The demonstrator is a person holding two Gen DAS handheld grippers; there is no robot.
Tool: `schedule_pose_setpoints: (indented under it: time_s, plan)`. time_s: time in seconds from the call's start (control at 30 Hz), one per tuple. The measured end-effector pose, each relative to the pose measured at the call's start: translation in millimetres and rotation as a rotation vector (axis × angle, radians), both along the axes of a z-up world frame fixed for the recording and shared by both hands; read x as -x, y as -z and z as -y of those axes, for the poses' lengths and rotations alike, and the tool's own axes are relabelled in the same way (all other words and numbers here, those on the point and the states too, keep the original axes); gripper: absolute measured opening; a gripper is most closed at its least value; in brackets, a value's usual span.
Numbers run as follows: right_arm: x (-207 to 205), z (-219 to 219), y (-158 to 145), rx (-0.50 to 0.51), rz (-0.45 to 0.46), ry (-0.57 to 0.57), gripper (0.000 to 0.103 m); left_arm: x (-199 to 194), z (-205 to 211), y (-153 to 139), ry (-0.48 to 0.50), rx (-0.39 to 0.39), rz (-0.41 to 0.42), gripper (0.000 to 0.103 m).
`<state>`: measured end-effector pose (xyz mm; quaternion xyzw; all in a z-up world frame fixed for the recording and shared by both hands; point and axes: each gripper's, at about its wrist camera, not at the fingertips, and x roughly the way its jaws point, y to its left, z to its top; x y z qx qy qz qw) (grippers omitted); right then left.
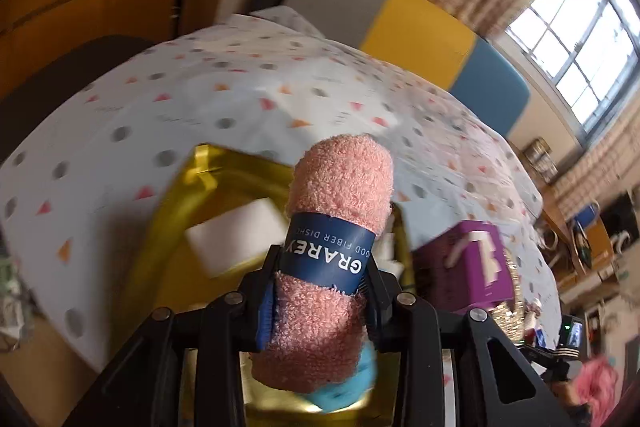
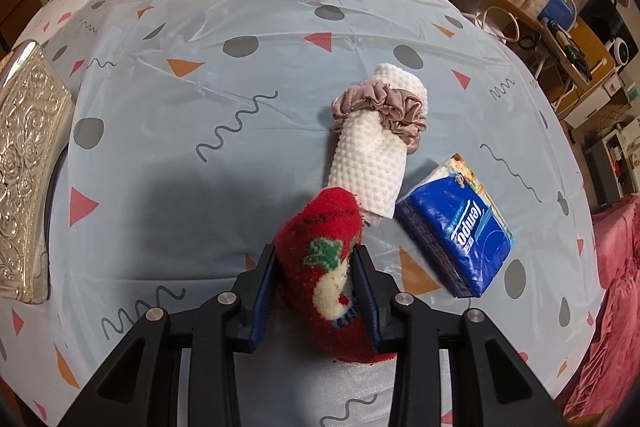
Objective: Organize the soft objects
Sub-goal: 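Carry the pink towel toward the gold tray with the left tool while the right tool holds the sock, then lower the pink towel into the gold tray and open the left tool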
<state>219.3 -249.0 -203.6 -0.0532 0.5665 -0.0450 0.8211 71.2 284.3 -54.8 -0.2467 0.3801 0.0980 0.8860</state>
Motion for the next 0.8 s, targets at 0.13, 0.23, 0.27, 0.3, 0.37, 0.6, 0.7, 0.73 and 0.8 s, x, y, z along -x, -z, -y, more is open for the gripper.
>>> schedule_pose_setpoints:
  time_s: [0.13, 0.23, 0.27, 0.3, 0.37, 0.6, 0.7, 0.73, 0.8]
  plan:
    - [5, -7, 3, 0.019, 0.006, -0.008, 0.036, 32, -22, 17, -0.054, 0.030, -0.027, 0.036]
    - [9, -11, 0, 0.031, 0.008, -0.011, 0.036, 45, -29, 33, -0.078, 0.083, -0.051, 0.036]
    - [9, -11, -1, 0.034, 0.009, -0.012, 0.036, 46, -29, 38, -0.087, 0.093, -0.058, 0.036]
    - [9, -11, -1, 0.037, 0.010, -0.012, 0.036, 45, -31, 43, -0.094, 0.101, -0.065, 0.036]
    - [11, -13, -2, 0.043, 0.012, -0.012, 0.036, 42, -36, 52, -0.121, 0.114, -0.082, 0.037]
    - [11, -12, -5, 0.048, 0.014, -0.013, 0.035, 22, -36, 65, -0.164, 0.022, -0.130, 0.048]
    - [11, -13, -5, 0.050, 0.017, -0.015, 0.035, 23, -31, 62, -0.169, -0.036, -0.123, 0.060]
    - [11, -12, -5, 0.051, 0.018, -0.015, 0.035, 23, -30, 61, -0.164, -0.046, -0.118, 0.060]
    - [11, -12, -5, 0.051, 0.019, -0.016, 0.035, 25, -23, 57, -0.152, -0.080, -0.108, 0.060]
